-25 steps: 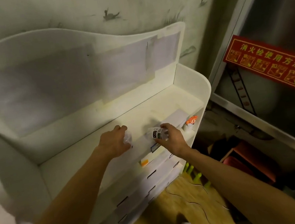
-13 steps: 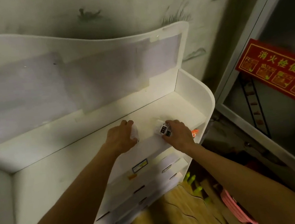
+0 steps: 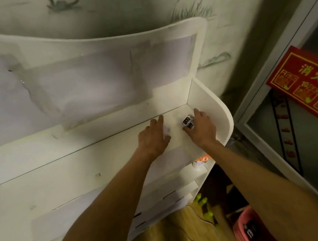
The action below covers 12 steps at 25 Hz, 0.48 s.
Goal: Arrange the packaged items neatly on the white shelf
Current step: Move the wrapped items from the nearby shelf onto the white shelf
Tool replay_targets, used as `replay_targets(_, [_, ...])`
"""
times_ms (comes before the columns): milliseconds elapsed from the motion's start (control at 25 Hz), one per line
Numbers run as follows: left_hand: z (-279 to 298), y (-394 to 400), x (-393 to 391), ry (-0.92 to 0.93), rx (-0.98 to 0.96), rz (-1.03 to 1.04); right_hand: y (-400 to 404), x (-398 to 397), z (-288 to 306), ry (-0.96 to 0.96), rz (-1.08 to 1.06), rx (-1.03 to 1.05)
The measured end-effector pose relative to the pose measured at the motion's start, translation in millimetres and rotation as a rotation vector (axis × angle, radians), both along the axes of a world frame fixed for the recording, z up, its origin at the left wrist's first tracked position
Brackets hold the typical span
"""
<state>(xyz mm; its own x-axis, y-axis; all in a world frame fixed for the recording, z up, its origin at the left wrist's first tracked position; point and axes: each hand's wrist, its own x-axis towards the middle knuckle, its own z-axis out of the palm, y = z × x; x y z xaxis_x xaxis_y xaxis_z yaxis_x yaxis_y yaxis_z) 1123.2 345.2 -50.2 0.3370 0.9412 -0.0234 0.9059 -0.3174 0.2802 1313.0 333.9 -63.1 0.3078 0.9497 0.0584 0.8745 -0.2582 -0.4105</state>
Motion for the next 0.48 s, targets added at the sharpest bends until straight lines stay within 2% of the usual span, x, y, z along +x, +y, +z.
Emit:
replay_targets(200, [0.5, -1.5, 8.7, -0.022, -0.067, 0.028, -3.0, 12.1, -1.8, -0.052, 0.056, 0.112])
replay_targets(480, [20.1, -26.0, -71.4, 0.204, 0.014, -0.048, -24.6, -0.3, 16.7, -0.096, 0.124, 0.157])
